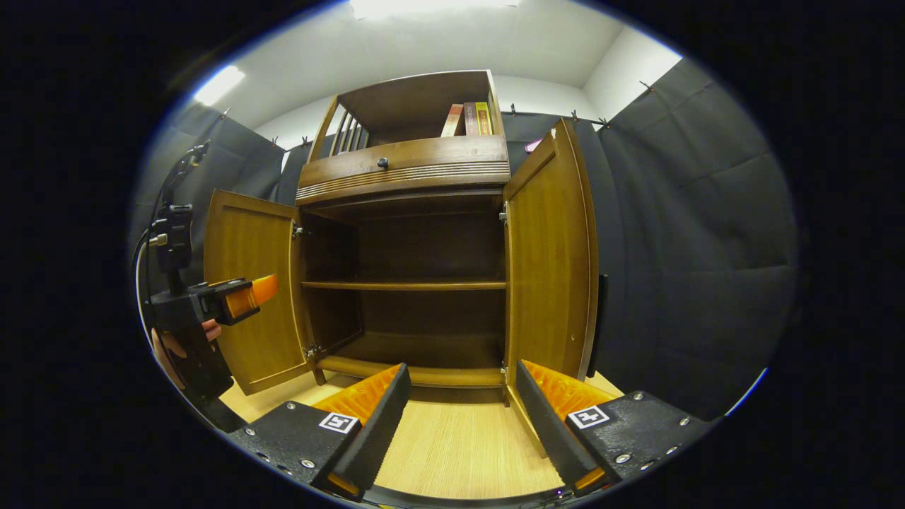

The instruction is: Open the right door of the double-door shoe cabinet with the right hand, and open the left door with the left hand.

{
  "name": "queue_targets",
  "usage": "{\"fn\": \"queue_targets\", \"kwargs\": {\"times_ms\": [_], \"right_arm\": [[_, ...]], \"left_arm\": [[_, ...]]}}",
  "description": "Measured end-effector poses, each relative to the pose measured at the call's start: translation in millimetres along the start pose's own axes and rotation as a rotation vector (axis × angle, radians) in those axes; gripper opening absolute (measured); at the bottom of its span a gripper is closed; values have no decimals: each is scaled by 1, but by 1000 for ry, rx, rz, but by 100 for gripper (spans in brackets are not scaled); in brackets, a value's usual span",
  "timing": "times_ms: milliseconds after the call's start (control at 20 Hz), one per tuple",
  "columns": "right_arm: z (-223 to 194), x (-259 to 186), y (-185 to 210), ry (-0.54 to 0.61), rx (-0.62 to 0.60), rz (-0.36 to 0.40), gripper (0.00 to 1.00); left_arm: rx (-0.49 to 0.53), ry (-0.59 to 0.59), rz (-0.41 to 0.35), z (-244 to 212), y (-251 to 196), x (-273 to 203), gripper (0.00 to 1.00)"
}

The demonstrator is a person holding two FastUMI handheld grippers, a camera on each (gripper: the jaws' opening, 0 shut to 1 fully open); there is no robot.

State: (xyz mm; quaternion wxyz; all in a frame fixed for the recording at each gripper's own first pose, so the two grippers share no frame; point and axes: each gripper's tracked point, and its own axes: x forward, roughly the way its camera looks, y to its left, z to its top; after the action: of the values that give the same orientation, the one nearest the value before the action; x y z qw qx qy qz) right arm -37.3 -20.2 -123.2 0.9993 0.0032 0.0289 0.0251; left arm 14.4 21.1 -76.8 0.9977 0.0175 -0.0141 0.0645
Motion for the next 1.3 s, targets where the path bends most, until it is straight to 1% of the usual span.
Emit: {"fn": "queue_targets", "kwargs": {"times_ms": [650,700,750,1300], "right_arm": [[-3,8,1,4,-6,-2,92],[-4,7,1,4,-8,-2,92],[-4,7,1,6,-9,-2,92],[-5,6,2,10,-21,-1,92]], "left_arm": [[-14,-2,1,-1,5,5,95],[-14,-2,1,-2,5,6,98],[-15,-2,-1,-2,4,6,95],[-25,0,10,-5,9,5,95]]}}
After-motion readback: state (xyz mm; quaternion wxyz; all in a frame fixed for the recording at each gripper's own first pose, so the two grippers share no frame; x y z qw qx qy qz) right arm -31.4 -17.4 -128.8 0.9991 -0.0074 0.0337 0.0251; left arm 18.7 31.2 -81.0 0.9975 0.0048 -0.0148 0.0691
